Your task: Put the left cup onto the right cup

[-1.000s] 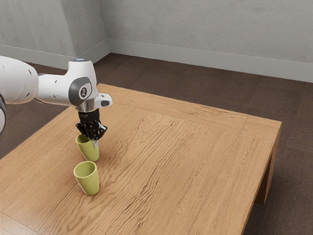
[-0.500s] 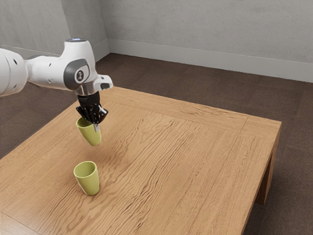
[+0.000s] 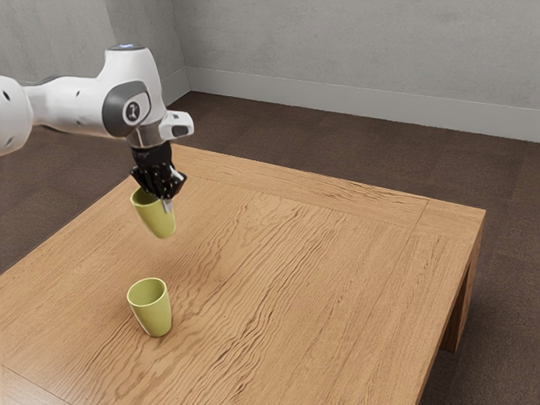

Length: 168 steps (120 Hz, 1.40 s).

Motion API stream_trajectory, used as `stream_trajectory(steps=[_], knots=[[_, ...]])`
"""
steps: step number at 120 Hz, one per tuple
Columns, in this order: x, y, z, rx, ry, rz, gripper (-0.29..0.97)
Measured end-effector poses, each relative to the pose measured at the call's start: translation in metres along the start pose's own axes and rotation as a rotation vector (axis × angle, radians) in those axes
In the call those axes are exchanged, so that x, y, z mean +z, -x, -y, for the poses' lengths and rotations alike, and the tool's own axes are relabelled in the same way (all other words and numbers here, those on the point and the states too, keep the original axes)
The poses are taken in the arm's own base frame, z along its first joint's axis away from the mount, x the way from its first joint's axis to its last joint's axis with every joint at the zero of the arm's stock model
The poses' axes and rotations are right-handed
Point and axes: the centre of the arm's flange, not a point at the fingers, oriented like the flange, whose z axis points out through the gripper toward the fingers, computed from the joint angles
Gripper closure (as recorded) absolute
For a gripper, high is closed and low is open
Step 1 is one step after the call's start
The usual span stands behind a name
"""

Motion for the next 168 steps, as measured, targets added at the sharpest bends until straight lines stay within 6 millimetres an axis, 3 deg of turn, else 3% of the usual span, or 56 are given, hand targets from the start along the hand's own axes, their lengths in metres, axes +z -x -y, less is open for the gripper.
stream_trajectory(steps=[33, 73, 99, 141, 168], knots=[[-0.021, 0.015, -0.016, 0.017, 0.013, 0.014, 0.78], [-0.027, 0.048, -0.047, 0.058, 0.033, 0.048, 0.78], [-0.041, 0.071, -0.063, 0.078, 0.046, 0.046, 0.78], [-0.044, 0.105, -0.056, 0.047, 0.066, 0.063, 0.78], [-0.026, 0.114, -0.056, 0.029, 0.066, 0.105, 0.78]])
